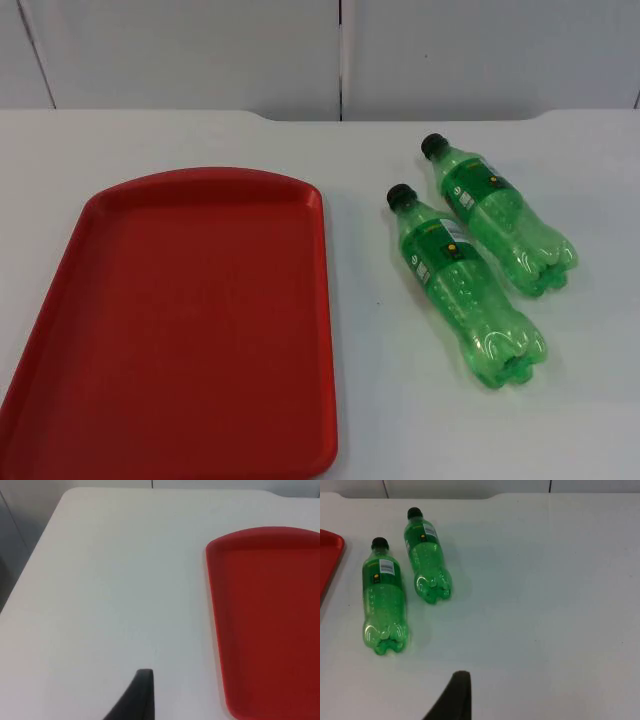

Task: Place the bottle upright on the tray.

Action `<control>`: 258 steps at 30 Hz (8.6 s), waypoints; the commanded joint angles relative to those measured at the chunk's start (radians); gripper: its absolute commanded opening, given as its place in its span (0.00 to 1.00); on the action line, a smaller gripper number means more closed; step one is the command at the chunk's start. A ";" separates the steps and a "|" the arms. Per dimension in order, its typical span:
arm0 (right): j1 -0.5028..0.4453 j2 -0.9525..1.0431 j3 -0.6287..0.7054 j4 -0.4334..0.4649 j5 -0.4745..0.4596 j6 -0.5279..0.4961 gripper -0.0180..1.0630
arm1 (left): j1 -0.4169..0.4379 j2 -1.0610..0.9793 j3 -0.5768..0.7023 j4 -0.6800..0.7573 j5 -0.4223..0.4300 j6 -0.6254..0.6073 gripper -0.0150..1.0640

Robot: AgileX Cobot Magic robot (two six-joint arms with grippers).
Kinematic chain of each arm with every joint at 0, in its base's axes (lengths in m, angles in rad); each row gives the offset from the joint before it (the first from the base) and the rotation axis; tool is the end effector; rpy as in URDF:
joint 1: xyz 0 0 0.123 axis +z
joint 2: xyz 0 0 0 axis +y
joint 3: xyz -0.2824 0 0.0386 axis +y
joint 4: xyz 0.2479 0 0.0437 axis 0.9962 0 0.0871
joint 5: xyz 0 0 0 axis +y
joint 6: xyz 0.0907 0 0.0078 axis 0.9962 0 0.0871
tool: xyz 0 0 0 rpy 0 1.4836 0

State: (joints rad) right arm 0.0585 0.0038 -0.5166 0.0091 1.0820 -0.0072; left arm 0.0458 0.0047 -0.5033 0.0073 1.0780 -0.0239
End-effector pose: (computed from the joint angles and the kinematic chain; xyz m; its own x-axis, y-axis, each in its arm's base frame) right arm -0.0071 0.0003 0.2801 -0.4626 -0.0300 -0.8861 -0.0669 0.9978 0.0011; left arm -0.0052 0.0003 0.2767 -0.4709 -0.0420 -0.8812 -0.0611 0.9980 -0.0150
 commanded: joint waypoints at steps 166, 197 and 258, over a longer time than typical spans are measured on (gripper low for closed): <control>-0.009 -0.004 0.001 0.000 -0.005 -0.005 0.90 | -0.824 2.412 -1.457 0.099 -0.215 -0.972 0.99; -0.009 -0.004 0.001 0.000 -0.005 -0.005 0.90 | -0.777 2.520 -1.499 0.149 -0.290 -1.009 0.99; -0.009 -0.004 0.001 0.000 -0.005 -0.005 0.90 | -0.846 2.010 -1.497 0.811 -0.118 -1.069 0.01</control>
State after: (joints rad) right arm 0.0585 0.0038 -0.5166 0.0091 1.0820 -0.0111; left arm -0.7941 2.0345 -2.0018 0.7705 0.9598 -1.0776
